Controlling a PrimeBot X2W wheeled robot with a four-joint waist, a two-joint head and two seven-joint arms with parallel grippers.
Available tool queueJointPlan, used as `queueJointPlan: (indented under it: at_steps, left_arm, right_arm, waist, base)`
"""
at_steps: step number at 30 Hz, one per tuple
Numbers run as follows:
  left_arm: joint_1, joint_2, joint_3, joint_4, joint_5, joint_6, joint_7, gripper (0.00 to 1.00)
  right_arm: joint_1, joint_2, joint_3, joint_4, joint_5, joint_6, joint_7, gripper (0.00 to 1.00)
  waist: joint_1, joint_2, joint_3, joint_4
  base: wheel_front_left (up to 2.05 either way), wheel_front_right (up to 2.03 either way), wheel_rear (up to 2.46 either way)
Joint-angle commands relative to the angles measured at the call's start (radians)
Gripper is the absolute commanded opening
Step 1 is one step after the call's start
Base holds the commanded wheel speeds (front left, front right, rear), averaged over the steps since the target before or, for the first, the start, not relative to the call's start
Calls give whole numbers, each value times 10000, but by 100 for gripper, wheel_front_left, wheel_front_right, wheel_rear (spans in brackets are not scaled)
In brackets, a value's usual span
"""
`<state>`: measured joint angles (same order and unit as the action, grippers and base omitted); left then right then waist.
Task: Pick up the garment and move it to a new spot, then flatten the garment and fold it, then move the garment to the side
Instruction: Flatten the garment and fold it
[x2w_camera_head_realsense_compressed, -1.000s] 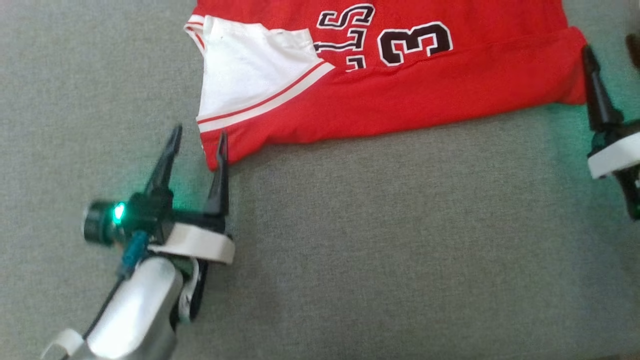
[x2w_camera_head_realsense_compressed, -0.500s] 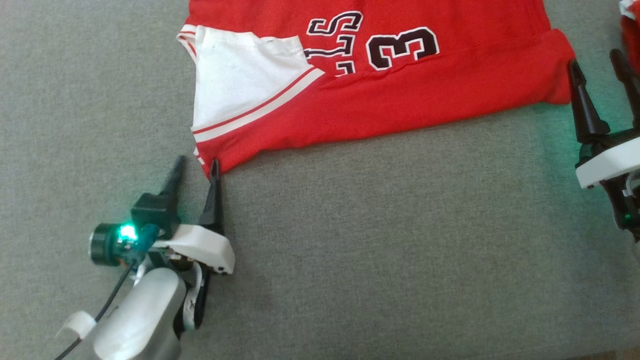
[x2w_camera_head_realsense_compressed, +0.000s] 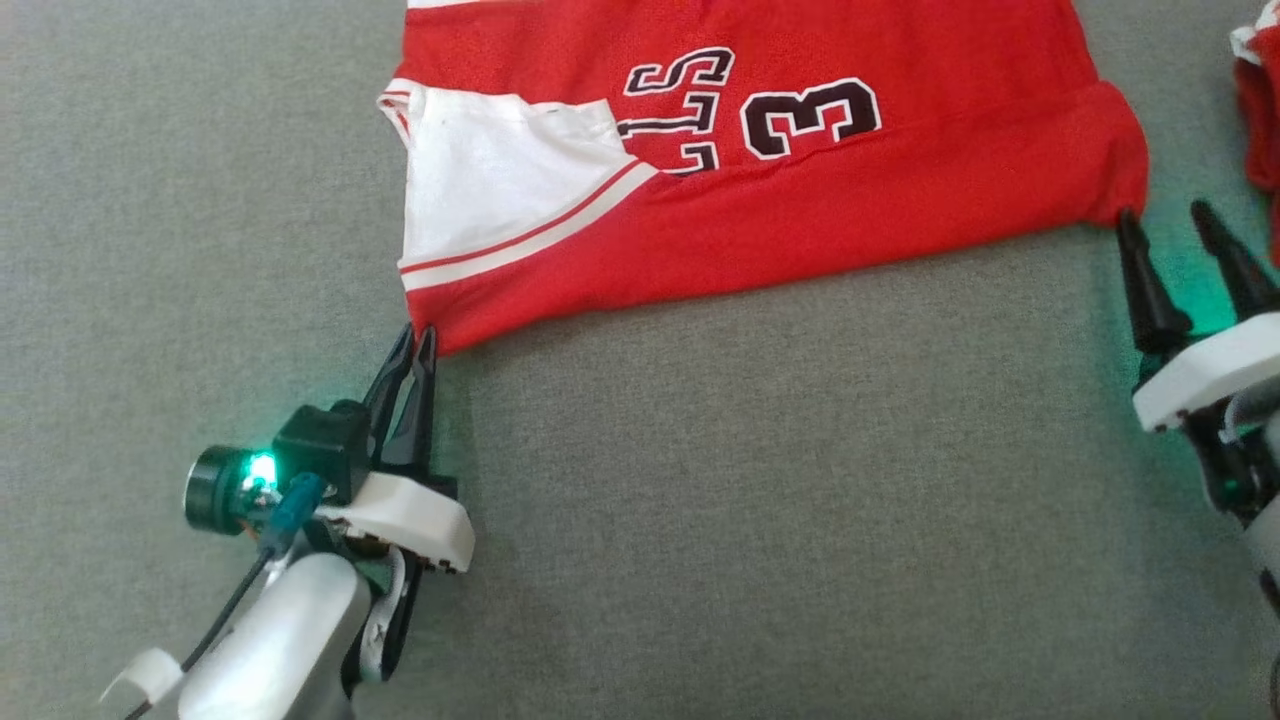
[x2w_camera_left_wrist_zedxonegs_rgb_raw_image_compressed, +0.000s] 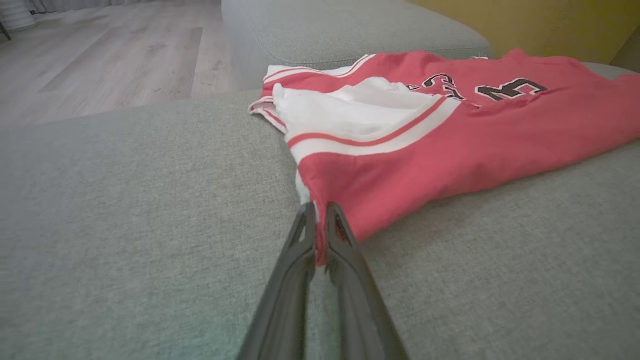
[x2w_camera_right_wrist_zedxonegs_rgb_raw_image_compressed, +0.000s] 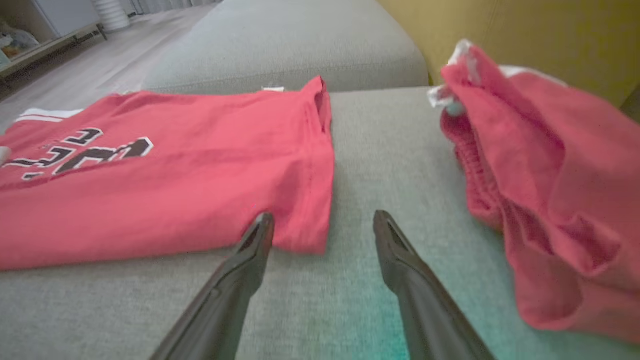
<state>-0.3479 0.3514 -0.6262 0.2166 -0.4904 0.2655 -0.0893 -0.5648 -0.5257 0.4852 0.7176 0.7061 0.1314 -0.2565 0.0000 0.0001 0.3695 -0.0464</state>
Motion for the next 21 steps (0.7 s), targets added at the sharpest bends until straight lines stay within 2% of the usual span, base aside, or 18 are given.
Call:
queueJointPlan:
  at_steps: [1,8,9,11,12,21]
  left_arm:
    - [-152,405,348,-376,126,125,-84,0]
    - [-187,656,398,-650,227,210,-93,0]
    - [-185,687,396,-686,233,214,-86,0]
    - [-185,753,391,-741,234,195,-71,0]
    - [-183,778,386,-776,237,198,-56,0]
    - [169,1006,357,-1053,122,246,58,0]
  right_arm:
    - [-142,-101,300,149,312,-7,67,100]
    - [-653,53,1105,787,1183,-7,387,100]
    - [-708,29,1276,823,1286,-7,419,95]
    - [-792,-35,1639,829,1503,-7,469,40]
    - [-818,-74,1823,825,1627,-7,509,0]
    - [-630,-667,3081,761,2513,-7,317,0]
  waist:
    - [0,-1,-41,47]
    - [0,-1,-110,110]
    - [0,-1,-128,123]
    - [0,-1,-161,150]
    - [0,-1,-188,160]
    - [0,-1,-636,113]
  base:
    - [0,0,0]
    - [0,0,0]
    - [0,0,0]
    - [0,0,0]
    - [0,0,0]
    - [0,0,0]
